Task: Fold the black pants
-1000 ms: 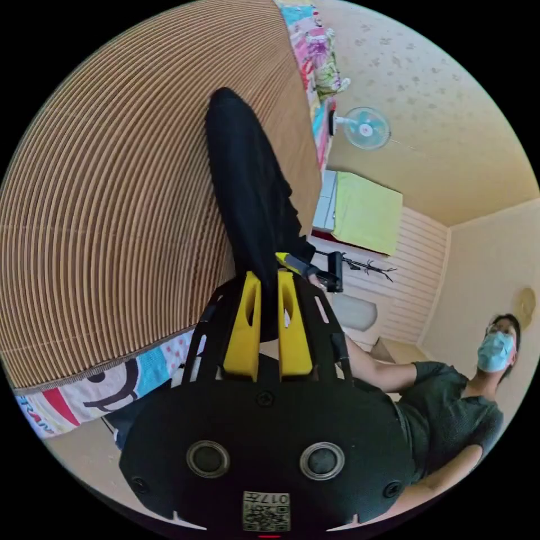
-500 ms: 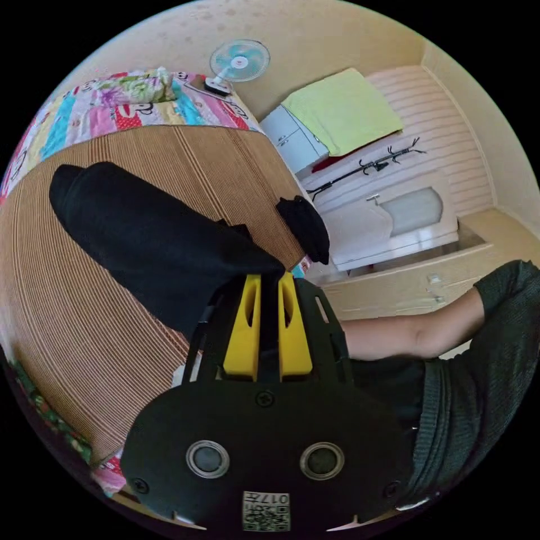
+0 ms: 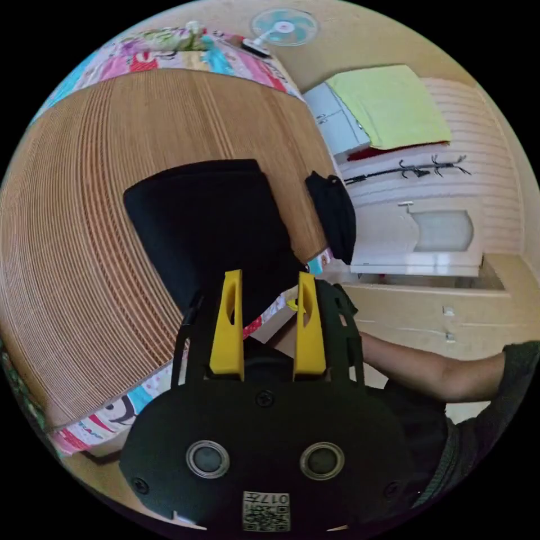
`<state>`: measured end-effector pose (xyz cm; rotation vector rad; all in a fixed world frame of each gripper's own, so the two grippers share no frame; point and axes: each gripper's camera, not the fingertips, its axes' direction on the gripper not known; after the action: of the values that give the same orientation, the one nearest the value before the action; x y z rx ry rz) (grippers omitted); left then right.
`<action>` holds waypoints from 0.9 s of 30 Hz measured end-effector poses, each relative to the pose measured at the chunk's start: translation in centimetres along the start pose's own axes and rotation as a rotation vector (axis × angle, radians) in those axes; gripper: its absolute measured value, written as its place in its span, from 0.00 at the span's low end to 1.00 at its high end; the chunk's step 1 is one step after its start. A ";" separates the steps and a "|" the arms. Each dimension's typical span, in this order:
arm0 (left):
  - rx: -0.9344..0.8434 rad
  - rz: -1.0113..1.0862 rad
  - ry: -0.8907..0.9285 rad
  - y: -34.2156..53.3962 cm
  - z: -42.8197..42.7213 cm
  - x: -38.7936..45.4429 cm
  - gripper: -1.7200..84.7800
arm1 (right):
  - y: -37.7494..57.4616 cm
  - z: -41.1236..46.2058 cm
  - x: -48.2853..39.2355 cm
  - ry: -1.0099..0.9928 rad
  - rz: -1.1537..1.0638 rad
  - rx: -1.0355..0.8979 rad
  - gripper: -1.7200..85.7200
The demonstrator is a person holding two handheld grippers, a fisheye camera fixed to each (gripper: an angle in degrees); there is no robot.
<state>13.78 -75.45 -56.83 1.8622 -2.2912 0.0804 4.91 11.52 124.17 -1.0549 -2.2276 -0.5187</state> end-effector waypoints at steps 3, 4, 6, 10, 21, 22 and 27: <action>-0.039 -0.253 0.004 0.5 2.1 -7.9 0.28 | 2.4 -0.9 1.7 -0.119 -0.012 0.019 0.04; -0.041 -0.278 0.018 0.5 2.6 -9.1 0.28 | 2.8 -0.7 1.9 -0.150 -0.019 0.018 0.04; -0.086 -0.309 0.105 0.5 5.1 -13.1 0.27 | 4.1 0.6 2.5 -0.290 -0.036 -0.008 0.06; -0.144 -0.342 0.398 0.5 8.7 -16.0 0.21 | 5.3 4.0 2.2 -0.497 -0.062 -0.059 0.18; -0.331 -0.101 0.692 -0.6 7.1 -7.6 0.09 | 3.6 9.7 -6.8 -0.984 -0.262 -0.021 0.43; -0.343 -0.080 0.665 -0.7 6.7 -7.1 0.09 | 3.3 9.7 -7.2 -1.011 -0.274 -0.020 0.42; -0.384 0.165 0.356 -2.5 3.1 -0.7 0.09 | 2.9 10.9 -10.4 -1.009 -0.276 -0.170 0.34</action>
<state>15.98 -75.81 -60.18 1.3487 -2.0352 -0.0065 8.40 13.79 109.47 -1.2740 -3.2898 -0.3105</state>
